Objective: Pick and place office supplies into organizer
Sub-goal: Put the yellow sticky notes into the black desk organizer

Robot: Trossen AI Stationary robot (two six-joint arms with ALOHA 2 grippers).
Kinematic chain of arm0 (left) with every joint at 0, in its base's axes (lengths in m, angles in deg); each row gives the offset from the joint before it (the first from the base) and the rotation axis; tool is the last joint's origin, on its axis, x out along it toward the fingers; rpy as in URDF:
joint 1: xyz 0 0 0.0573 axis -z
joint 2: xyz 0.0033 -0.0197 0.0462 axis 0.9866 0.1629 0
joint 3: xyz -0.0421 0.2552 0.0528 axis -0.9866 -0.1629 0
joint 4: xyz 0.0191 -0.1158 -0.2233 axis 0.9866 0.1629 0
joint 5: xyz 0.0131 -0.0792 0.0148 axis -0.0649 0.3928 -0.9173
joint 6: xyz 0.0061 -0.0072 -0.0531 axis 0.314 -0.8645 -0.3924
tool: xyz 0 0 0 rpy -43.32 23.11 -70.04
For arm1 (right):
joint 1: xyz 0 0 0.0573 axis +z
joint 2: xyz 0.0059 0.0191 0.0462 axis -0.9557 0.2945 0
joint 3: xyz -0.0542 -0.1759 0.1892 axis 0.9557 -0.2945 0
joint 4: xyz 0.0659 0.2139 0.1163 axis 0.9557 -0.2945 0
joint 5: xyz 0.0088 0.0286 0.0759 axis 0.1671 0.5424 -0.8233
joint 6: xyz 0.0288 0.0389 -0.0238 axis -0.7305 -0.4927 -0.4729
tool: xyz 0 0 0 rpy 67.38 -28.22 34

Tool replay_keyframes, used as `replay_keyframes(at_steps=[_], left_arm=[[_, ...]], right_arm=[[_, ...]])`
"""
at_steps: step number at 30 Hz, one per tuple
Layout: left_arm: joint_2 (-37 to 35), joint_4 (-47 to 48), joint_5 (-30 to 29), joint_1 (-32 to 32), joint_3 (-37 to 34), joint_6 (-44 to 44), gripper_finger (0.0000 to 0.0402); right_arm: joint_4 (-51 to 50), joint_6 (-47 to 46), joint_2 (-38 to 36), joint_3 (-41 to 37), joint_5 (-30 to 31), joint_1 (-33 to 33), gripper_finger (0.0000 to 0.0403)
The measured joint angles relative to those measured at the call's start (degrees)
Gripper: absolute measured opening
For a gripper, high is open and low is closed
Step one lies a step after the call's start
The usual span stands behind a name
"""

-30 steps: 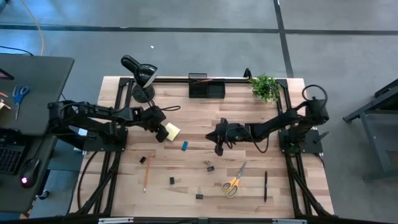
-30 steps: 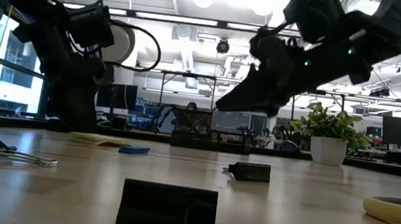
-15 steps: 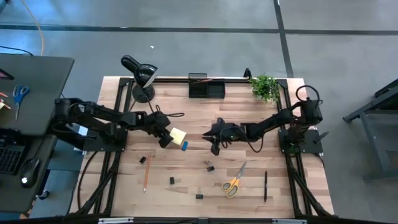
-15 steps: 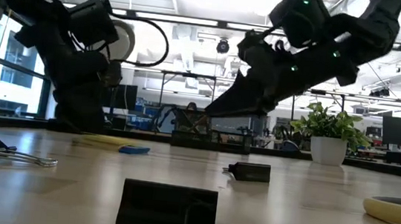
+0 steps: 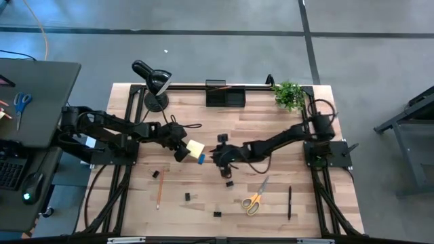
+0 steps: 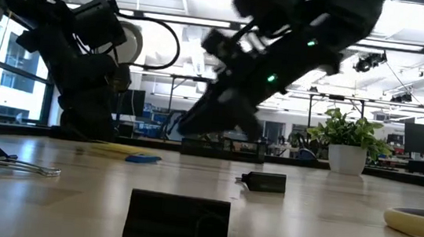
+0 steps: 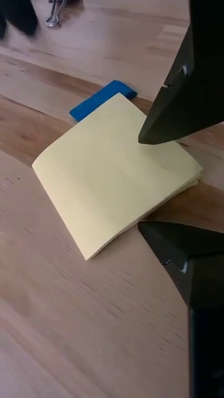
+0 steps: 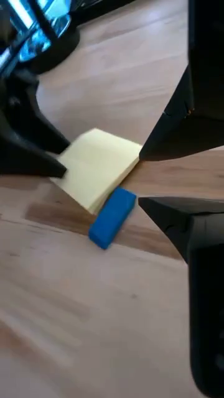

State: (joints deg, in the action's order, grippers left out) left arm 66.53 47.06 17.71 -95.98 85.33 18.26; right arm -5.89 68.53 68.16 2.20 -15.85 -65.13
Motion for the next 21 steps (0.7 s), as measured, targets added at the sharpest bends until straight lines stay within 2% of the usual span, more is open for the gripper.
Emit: replay_keyframes(at_steps=[5,10,21], left_arm=[[0.0,-0.5,0.1,0.0,0.0,0.0,0.0204],[0.0,-1.2,-0.1,0.0,0.0,0.1,0.0204],[0.0,-3.5,-1.6,0.0,0.0,0.2,0.0204]], right_arm=[[-8.7,8.0,5.7,7.9,1.9,-1.7,0.0097],[-13.7,12.1,7.8,12.6,1.7,-2.6,0.0096],[-15.2,17.7,9.0,13.4,0.2,-2.9,0.0096]])
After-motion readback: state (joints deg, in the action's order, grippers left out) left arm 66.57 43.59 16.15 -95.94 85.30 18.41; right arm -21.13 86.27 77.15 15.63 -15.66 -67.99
